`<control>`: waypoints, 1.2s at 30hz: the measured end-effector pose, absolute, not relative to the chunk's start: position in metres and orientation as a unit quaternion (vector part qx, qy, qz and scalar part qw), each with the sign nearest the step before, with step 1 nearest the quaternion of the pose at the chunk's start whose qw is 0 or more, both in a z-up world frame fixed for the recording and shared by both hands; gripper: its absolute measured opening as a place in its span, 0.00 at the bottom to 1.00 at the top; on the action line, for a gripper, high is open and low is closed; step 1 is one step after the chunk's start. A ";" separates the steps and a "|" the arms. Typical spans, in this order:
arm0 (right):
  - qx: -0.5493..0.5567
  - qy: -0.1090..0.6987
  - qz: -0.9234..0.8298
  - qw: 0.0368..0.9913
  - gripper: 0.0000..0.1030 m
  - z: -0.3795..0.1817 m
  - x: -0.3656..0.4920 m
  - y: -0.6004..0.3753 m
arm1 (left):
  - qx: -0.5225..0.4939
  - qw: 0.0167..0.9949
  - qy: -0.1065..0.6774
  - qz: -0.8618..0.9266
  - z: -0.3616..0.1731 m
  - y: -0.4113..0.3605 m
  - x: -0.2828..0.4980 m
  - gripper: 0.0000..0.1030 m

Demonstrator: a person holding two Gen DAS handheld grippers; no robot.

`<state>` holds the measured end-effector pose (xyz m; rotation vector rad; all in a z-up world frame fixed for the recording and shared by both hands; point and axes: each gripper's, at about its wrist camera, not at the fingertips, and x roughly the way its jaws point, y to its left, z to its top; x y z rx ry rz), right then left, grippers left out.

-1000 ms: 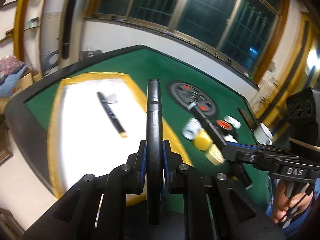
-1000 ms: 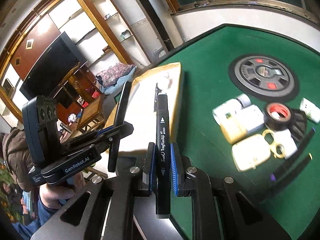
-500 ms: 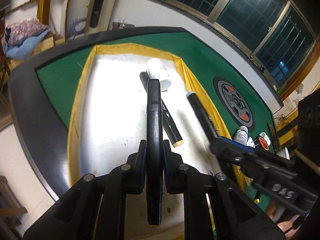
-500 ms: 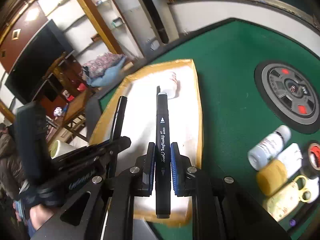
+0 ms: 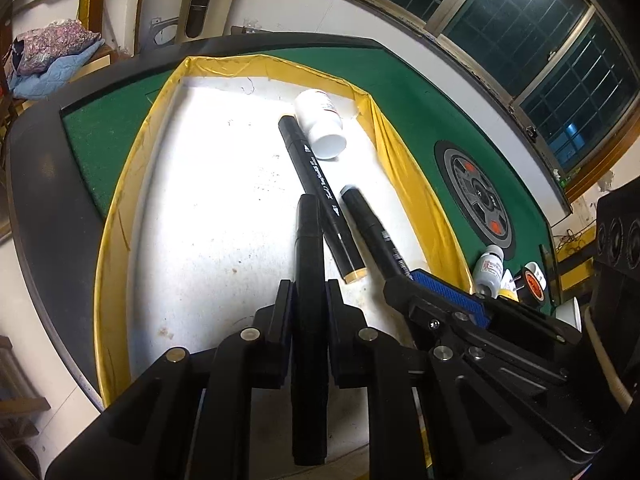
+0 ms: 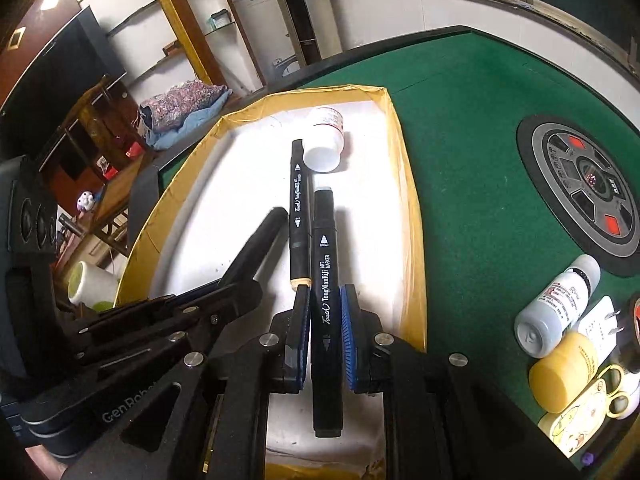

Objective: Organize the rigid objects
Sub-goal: 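Carry both markers over the tray and open both grippers to drop them, then move both grippers back over the remaining objects on the felt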

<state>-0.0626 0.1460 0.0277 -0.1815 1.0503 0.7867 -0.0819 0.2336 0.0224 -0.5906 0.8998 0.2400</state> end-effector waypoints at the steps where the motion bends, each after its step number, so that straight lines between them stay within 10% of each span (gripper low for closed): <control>1: -0.084 0.487 0.367 0.788 0.13 0.029 -0.063 0.144 | -0.282 0.852 0.427 0.113 0.023 0.233 -0.084 0.14; 36: 0.109 0.533 0.281 0.791 0.32 0.015 -0.032 -0.110 | -0.132 0.880 0.448 -0.080 0.048 0.047 -0.075 0.20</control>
